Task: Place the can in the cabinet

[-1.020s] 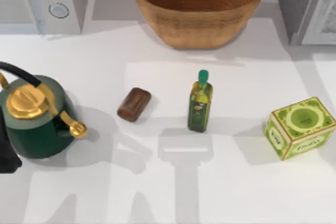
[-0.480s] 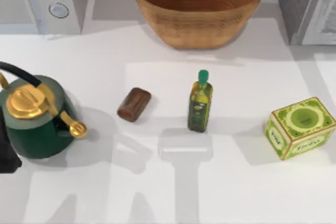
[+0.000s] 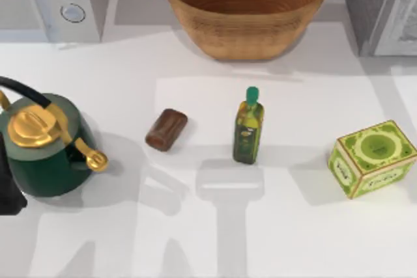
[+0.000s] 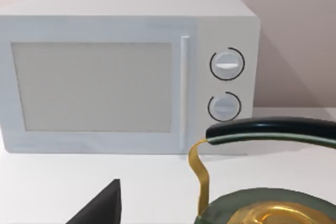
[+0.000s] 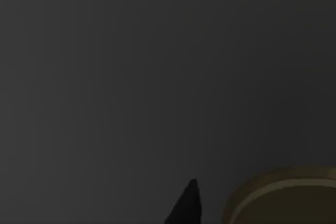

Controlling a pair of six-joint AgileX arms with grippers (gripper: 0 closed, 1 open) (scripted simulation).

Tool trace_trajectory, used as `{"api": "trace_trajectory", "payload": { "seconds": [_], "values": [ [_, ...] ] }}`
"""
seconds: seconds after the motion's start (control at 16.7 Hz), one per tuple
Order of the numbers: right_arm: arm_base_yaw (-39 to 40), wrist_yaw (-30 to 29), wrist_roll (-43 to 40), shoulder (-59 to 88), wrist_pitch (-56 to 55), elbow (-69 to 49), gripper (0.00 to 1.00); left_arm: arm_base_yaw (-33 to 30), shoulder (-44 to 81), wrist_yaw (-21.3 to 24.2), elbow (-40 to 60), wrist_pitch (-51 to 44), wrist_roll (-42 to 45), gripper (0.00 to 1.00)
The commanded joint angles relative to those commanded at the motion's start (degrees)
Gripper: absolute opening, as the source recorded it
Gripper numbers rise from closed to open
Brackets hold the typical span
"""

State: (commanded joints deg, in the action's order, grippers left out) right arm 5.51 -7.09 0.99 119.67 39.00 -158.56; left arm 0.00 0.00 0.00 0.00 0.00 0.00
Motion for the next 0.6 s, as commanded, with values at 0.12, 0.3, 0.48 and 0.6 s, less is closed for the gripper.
{"api": "trace_trajectory", "payload": {
  "seconds": [0.12,0.3,0.48,0.6],
  "values": [
    [0.0,0.0,0.0,0.0,0.0,0.0,0.83,0.0,0.0,0.0,0.0,0.0,0.0,1.0],
    [0.0,0.0,0.0,0.0,0.0,0.0,1.0,0.0,0.0,0.0,0.0,0.0,0.0,1.0],
    [0.0,0.0,0.0,0.0,0.0,0.0,1.0,0.0,0.0,0.0,0.0,0.0,0.0,1.0],
    [0.0,0.0,0.0,0.0,0.0,0.0,1.0,0.0,0.0,0.0,0.0,0.0,0.0,1.0]
  ]
}}
